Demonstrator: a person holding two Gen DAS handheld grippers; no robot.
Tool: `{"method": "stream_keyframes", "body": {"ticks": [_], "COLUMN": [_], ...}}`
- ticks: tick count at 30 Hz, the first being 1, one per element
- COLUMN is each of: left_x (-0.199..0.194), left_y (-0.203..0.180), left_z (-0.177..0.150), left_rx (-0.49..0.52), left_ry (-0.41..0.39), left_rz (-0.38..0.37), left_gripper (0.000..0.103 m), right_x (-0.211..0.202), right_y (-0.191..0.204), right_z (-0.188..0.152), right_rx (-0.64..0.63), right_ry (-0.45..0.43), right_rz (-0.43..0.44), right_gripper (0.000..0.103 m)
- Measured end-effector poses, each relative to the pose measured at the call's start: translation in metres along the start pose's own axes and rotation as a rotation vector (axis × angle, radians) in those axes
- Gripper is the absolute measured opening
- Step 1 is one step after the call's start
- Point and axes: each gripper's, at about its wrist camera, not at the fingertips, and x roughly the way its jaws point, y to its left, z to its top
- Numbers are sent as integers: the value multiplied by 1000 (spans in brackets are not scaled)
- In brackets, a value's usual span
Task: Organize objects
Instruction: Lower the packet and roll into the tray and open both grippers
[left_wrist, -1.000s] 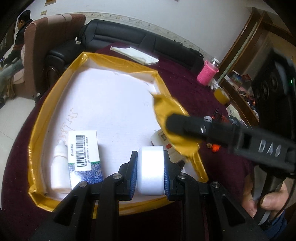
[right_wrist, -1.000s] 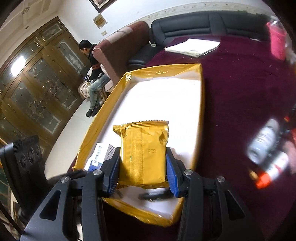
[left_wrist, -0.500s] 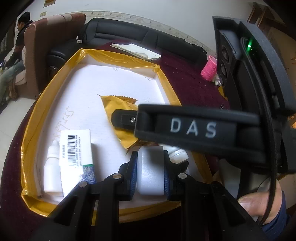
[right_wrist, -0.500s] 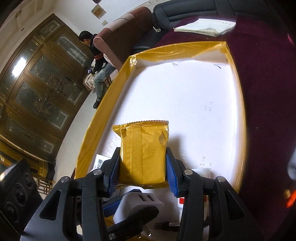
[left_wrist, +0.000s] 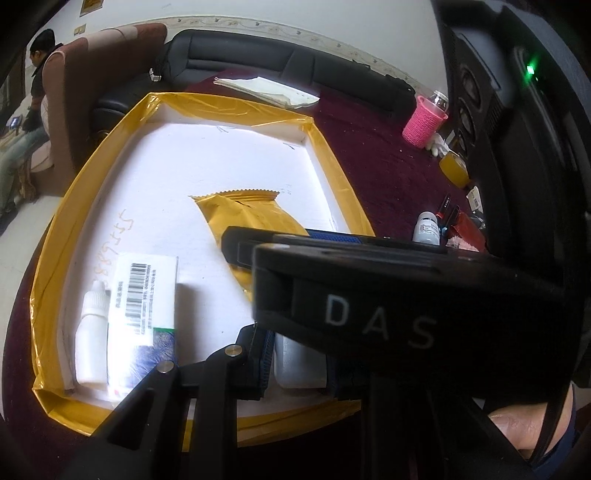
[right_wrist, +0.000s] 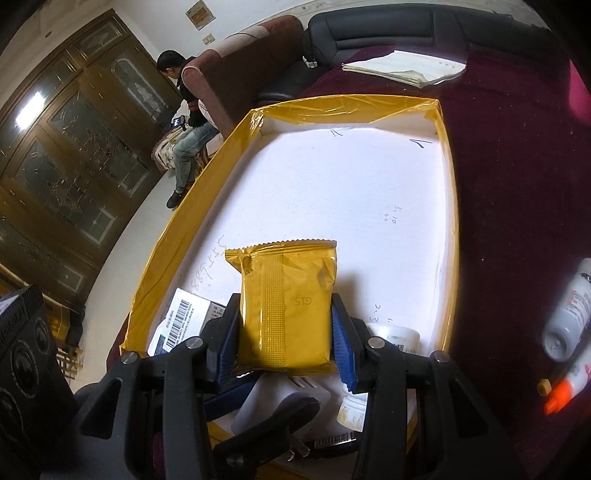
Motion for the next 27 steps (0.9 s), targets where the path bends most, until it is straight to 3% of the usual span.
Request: {"method": "stream_keyframes", "body": {"ticks": [12,27], "left_x": [-6,-38], "left_y": [8,12], "left_z": [-1,10], "left_rx": [-22,-44], "left_ry": [7,-74], "left_rz": [0,20], "left_gripper": [22,22], "right_x": [0,-59], "right_y": [3,-12], "right_z": [-2,-14], "right_rx": [1,54], "right_ry": [35,-73], "right_rz": [10,73], "right_gripper": [46,47]}}
